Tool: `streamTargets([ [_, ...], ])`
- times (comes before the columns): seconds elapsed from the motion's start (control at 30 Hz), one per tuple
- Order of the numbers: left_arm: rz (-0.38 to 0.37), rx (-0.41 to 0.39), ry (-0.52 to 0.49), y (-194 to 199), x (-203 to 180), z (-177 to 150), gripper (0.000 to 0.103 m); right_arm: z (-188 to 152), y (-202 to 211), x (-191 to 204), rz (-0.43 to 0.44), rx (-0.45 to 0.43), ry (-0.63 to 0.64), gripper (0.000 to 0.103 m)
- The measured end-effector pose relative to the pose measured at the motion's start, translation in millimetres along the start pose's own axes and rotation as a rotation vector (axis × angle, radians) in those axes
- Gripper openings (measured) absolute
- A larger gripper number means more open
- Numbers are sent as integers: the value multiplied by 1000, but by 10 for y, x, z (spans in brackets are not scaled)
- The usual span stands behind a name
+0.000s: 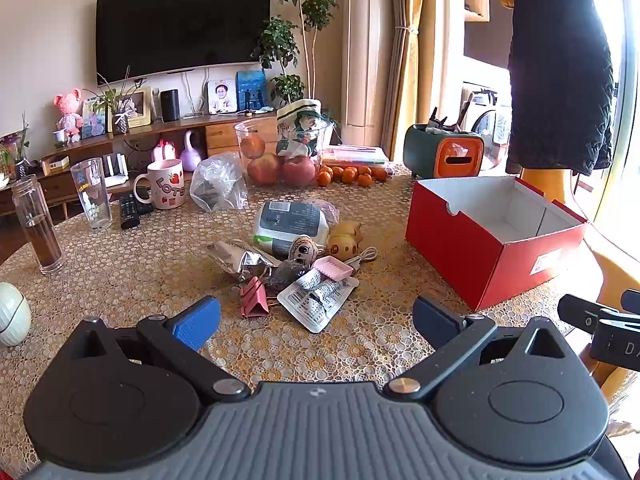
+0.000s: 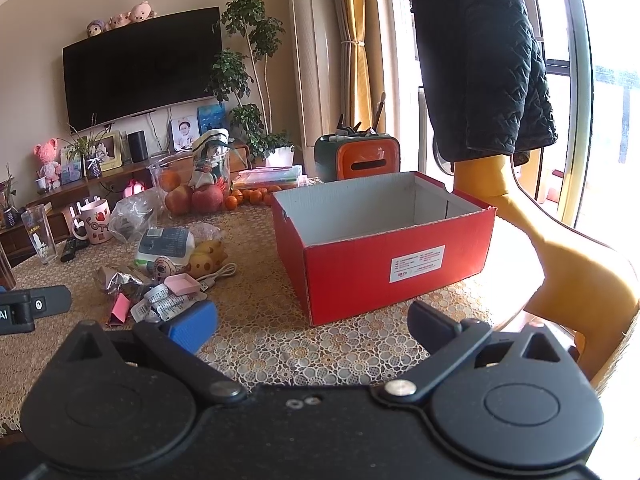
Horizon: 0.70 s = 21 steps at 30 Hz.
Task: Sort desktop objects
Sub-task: 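Move the left tool toward the pink binder clip while the right tool approaches the pink comb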
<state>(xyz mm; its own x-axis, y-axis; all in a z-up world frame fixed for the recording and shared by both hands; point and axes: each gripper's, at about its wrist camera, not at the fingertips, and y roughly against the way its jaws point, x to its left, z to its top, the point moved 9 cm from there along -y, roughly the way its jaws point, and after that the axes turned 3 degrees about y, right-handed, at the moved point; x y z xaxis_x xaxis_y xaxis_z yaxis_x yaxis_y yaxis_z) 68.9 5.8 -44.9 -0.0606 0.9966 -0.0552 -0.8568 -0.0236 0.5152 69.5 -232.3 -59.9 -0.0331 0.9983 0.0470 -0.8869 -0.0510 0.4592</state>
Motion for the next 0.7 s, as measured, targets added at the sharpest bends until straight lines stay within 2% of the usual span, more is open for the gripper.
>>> streamTargets([
  [0.3, 10, -8, -12, -37, 23, -10, 103, 8, -18, 125, 40, -9, 37, 102],
  [0.7, 25, 2, -18, -317, 216, -67, 103, 168, -289, 512, 176, -34, 152, 102],
])
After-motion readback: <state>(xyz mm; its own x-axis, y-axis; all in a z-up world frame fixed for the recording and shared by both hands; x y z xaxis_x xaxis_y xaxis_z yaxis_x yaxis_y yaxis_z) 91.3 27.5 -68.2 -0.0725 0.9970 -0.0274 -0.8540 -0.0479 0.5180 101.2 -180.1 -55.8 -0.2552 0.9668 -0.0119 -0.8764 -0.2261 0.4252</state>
